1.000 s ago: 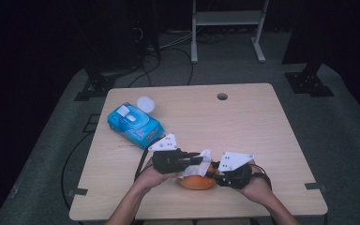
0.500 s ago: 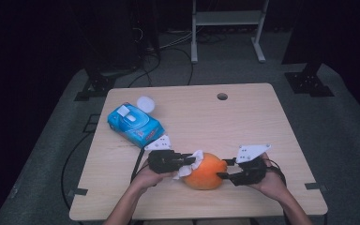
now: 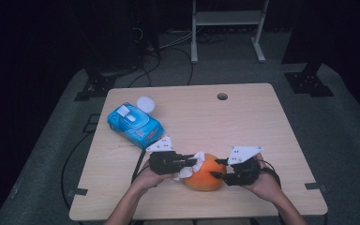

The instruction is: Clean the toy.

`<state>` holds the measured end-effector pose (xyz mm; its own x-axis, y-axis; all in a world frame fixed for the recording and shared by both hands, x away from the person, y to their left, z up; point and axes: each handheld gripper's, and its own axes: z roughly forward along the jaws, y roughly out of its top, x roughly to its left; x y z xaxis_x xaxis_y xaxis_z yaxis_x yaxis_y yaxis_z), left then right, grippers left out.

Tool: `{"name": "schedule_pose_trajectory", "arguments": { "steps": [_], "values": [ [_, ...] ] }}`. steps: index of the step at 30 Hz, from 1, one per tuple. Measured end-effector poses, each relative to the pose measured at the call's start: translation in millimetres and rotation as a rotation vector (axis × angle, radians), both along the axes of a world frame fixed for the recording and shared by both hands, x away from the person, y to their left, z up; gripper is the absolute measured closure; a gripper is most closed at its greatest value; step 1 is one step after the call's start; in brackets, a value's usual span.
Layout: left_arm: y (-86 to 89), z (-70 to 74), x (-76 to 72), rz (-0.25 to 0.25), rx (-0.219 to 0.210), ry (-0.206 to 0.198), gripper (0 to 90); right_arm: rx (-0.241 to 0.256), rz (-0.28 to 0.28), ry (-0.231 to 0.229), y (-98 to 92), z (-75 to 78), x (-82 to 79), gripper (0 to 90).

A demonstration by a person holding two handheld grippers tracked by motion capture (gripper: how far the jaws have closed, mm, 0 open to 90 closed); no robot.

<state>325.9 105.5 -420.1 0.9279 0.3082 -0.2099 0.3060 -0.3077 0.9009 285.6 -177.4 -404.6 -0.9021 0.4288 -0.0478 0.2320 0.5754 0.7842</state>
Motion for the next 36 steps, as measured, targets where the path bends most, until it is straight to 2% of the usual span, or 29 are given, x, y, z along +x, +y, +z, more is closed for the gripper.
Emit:
{"name": "schedule_pose_trajectory", "arguments": {
  "steps": [6, 9, 14, 18, 20, 23, 28, 32, 36],
  "values": [
    [6.7, -0.7, 1.2, 0.016, 0.018, -0.004, 79.9, 0.012, -0.002, 0.015, -18.4, -4.0, 6.2, 60.5],
    [8.8, -3.4, 2.3, 0.017, -0.002, 0.019, 79.3, 0.029, -0.004, 0.036, -26.5, -6.2, 8.9, 58.5],
    [0.6, 0.6, -1.1, 0.002, -0.015, 0.011, 79.3, 0.017, -0.005, 0.051, -23.9, -5.0, 9.0, 54.7],
    [-11.2, 4.9, -5.9, -0.03, -0.031, 0.0, 79.3, 0.014, 0.002, 0.031, -16.1, -4.0, 4.6, 54.2],
    [-18.2, 6.9, -9.4, -0.044, -0.025, -0.014, 79.3, -0.004, 0.006, 0.009, -7.8, -2.2, -0.4, 54.3],
    [-18.6, 7.7, -8.9, -0.04, -0.014, -0.027, 79.3, -0.046, 0.01, -0.029, -1.5, 0.0, -4.3, 57.7],
    [-9.3, 4.3, -6.1, -0.027, -0.009, -0.025, 79.3, 0.013, 0.021, 0.021, -17.8, -4.9, 4.6, 60.5],
    [-1.4, 2.5, -2.8, -0.009, -0.019, -0.011, 79.2, 0.055, 0.009, 0.059, -32.4, -9.2, 13.4, 60.1],
    [-1.7, -2.0, -2.0, -0.005, -0.025, 0.0, 79.2, 0.069, 0.001, 0.081, -33.1, -9.5, 16.8, 56.0]
  ]
}}
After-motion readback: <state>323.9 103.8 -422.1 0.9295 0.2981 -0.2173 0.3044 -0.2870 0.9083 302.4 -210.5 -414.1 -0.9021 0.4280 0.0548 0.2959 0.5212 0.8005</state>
